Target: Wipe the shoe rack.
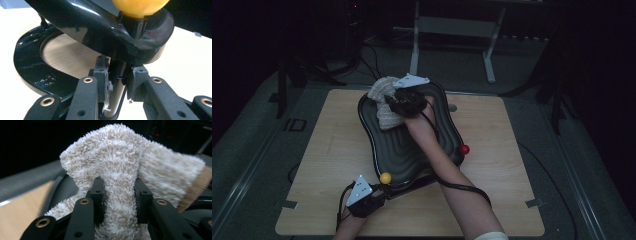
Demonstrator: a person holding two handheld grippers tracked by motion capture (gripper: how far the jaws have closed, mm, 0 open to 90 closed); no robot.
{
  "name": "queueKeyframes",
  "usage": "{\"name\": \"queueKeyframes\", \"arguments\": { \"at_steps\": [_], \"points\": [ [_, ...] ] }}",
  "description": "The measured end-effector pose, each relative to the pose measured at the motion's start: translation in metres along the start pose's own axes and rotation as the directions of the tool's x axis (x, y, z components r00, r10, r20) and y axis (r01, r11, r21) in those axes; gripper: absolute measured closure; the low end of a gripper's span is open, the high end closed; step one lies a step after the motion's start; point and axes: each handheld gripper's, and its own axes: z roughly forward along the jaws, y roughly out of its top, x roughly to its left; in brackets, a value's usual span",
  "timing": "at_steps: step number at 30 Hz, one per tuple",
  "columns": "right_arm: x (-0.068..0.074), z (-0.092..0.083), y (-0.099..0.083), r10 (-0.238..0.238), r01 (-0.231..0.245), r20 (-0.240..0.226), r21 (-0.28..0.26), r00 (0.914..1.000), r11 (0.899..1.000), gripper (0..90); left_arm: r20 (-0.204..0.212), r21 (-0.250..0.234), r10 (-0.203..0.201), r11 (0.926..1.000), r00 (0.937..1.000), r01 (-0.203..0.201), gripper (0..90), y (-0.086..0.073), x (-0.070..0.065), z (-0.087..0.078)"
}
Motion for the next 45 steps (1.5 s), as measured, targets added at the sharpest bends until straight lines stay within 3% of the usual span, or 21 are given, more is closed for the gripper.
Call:
{"name": "queueKeyframes", "arguments": {
  "at_steps": [4,6,9,30,45],
  "points": [
    [0.0,0.018,-0.012,-0.041,0.038,0.065,0.044,0.9971,0.998,67.6,-0.005,0.0,-0.005,1.0,1.0,0.005,72.3,0.0,0.0,0.0],
    [0.001,0.021,-0.016,-0.045,0.041,0.069,0.048,0.9966,0.998,67.5,-0.005,0.0,-0.006,1.0,1.0,0.006,72.3,0.0,0.001,-0.001],
    [0.004,0.021,-0.022,0.001,-0.003,0.045,0.034,0.999,0.999,67.6,-0.003,-0.003,-0.011,0.9999,0.9999,0.011,72.2,-0.001,0.001,-0.001],
    [0.03,0.014,-0.037,-0.076,0.078,-0.035,0.049,0.9965,0.996,67.2,-0.008,-0.001,-0.005,1.0,1.0,0.005,72.3,0.0,0.001,-0.001],
    [0.038,-0.012,-0.073,-0.112,0.114,-0.047,0.055,0.9926,0.992,67.3,-0.009,0.0,-0.008,1.0,0.9999,0.008,72.3,0.0,0.001,-0.001]
  ]
}}
